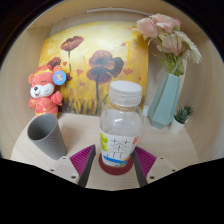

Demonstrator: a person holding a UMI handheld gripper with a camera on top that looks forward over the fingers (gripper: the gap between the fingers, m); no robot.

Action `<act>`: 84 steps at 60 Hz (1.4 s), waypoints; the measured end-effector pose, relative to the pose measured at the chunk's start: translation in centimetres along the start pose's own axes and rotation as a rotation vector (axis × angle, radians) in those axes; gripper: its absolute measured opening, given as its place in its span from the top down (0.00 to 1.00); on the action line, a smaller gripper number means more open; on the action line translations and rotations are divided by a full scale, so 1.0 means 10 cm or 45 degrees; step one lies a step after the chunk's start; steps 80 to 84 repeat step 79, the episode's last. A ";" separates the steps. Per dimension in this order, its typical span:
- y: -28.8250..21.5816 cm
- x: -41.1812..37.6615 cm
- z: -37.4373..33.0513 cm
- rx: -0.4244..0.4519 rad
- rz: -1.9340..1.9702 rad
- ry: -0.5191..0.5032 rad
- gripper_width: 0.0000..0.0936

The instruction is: Pour water

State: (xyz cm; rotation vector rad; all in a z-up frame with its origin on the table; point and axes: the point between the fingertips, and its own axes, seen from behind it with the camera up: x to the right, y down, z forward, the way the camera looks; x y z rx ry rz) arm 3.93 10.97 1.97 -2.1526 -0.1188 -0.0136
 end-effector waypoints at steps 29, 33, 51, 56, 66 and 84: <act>0.49 -0.42 -1.52 -0.167 0.112 0.116 0.24; 0.39 -0.51 -1.74 -0.145 0.111 0.129 0.23; -0.28 -0.83 -2.44 0.018 0.148 0.153 0.23; -0.42 -0.89 -2.56 0.046 0.138 0.159 0.23; -0.56 -1.03 -2.69 0.073 0.137 0.133 0.23; -0.61 -1.05 -2.81 0.078 0.130 0.146 0.23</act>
